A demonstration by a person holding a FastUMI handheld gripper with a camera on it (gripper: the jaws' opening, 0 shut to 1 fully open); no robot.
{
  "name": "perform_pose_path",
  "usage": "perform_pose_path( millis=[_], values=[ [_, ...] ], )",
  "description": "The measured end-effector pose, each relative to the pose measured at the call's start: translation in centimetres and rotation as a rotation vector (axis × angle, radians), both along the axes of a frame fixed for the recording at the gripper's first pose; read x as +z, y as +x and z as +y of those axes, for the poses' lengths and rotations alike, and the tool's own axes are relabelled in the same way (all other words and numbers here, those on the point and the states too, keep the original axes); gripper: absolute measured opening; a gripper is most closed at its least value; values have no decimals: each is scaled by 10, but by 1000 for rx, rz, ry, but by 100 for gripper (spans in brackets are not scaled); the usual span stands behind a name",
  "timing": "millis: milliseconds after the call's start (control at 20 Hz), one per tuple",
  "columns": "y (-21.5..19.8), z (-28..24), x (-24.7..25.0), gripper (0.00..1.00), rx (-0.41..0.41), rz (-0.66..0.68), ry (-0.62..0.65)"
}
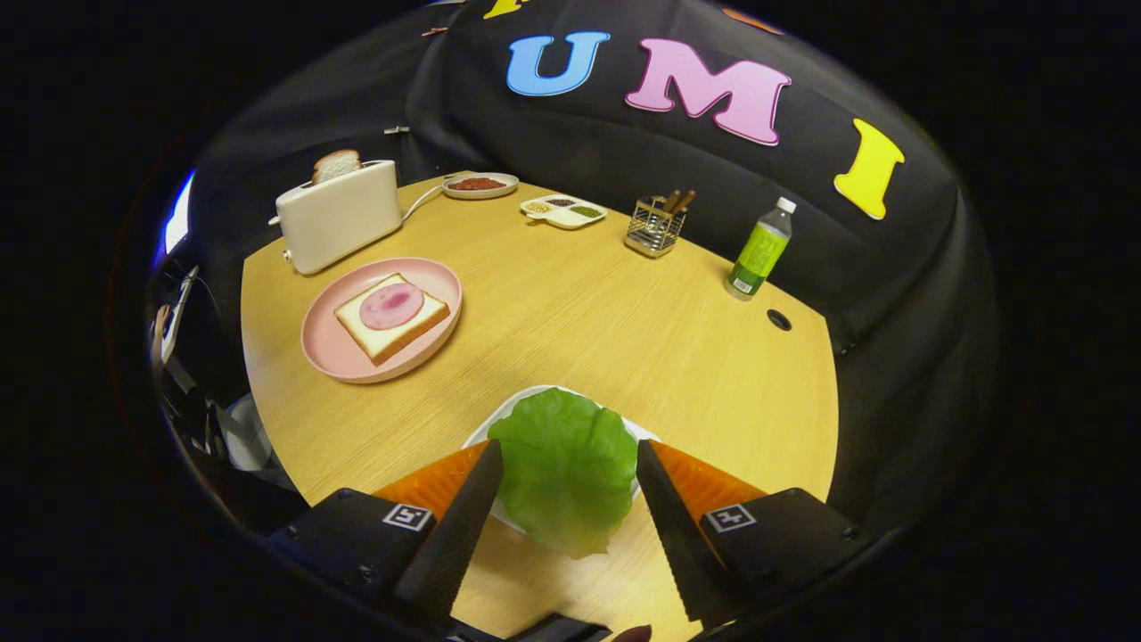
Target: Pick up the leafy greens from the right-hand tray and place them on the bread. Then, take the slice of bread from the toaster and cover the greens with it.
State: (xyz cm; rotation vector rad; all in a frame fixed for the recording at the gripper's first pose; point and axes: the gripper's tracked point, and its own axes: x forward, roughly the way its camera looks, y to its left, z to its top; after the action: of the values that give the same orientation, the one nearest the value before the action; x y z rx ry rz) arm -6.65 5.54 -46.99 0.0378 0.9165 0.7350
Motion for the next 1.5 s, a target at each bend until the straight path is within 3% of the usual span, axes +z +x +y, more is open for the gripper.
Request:
perform_pose_path(
  millis=[250, 600, 850, 950, 1100, 1500],
  values=[
    [-5, 17, -38, 80, 28, 107, -8],
    [0, 20, -66, 69, 6, 235, 24],
    [3, 8, -71, 33, -47, 256, -17],
    [4, 9, -71, 10, -41, 215, -54],
    [3, 8, -68, 6, -16, 169, -96],
    [13, -19, 21, 6, -146, 84, -25]
  ],
)
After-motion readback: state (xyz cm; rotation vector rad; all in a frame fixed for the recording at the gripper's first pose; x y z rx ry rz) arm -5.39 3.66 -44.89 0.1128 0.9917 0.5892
